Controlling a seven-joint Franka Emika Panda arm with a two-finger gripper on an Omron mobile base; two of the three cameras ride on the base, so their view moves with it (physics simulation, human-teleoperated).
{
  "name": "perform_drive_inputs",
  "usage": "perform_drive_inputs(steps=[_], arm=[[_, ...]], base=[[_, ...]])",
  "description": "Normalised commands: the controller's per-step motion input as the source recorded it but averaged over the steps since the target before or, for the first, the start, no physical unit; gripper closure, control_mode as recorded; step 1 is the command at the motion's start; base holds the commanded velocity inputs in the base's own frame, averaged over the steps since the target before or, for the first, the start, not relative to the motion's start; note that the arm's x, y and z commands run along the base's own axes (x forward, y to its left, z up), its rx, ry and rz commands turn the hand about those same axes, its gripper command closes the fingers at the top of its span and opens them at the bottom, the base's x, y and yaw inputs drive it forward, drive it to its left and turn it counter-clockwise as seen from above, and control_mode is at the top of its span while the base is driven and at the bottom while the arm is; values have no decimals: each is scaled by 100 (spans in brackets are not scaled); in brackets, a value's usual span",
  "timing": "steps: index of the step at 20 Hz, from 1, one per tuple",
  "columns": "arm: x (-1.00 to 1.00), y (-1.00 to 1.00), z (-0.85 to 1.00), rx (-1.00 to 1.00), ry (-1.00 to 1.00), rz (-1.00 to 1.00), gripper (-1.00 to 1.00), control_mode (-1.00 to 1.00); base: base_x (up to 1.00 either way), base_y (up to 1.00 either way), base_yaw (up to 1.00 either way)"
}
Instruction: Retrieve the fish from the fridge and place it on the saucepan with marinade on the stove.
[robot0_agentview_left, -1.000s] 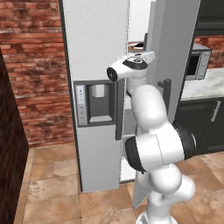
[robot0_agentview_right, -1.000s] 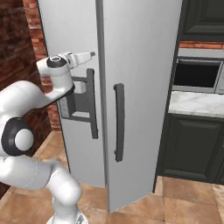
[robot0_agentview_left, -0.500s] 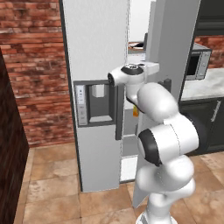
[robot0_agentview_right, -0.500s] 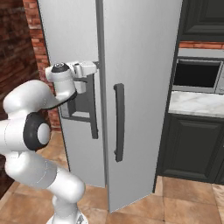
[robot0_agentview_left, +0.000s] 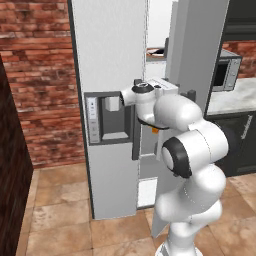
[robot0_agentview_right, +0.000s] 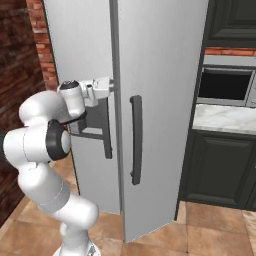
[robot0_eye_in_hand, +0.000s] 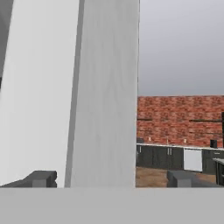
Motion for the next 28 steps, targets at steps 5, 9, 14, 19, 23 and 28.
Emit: perform_drive_inputs(steps=[5, 9, 14, 19, 23, 28], arm=[[11, 0, -10, 0, -4, -5, -100, -100], [21, 0, 0, 0, 0, 0, -100, -100], [41, 0, -5, 0, -1, 0, -100, -100], [26, 0, -14, 0, -1, -3, -100, -100], [0, -21, -10, 0, -2, -17, -100, -100], [0, -53, -8, 0, -3, -21, -100, -100]], base=[[0, 0, 0], [0, 0, 0], [0, 0, 0], [0, 0, 0], [0, 0, 0], [0, 0, 0]])
